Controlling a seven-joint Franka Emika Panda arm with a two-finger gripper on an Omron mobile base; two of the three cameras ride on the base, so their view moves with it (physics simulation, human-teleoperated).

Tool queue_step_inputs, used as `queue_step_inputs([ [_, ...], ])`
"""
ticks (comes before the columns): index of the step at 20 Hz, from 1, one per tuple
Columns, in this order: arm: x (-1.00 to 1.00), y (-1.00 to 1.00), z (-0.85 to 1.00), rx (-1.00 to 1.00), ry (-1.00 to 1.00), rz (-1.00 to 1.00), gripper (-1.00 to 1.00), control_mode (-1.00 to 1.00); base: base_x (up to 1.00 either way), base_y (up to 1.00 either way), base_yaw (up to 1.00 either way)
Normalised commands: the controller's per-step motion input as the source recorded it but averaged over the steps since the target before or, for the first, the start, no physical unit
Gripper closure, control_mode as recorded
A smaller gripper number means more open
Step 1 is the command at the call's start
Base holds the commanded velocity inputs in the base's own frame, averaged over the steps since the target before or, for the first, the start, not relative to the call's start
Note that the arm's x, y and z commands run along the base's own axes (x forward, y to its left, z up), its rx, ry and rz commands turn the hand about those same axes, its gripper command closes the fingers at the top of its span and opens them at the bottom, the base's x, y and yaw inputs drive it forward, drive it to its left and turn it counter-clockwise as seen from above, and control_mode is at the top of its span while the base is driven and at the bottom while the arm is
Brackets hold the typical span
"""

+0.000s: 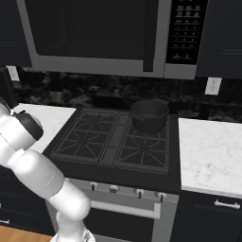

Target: Pick the kettle from the counter and place it on a stove burner. Then turn the burner on.

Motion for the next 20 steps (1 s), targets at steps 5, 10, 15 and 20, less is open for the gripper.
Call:
queue_step_inputs([
  [5,0.23,0.25,-0.08,0.00,0.06,-0.08,-1.00,-1.00,0.00,0.00,0.00],
  [10,0.31,0.08,-0.04,0.00,0.05,-0.06,-1.00,-1.00,0.00,0.00,0.00],
  [15,0.36,0.08,-0.10,-0.01,0.05,-0.03,-1.00,-1.00,0.00,0.00,0.00],
  [20,0.20,0.00,-0.21,-0.01,0.02,0.00,-1.00,-1.00,0.00,0.00,0.00],
])
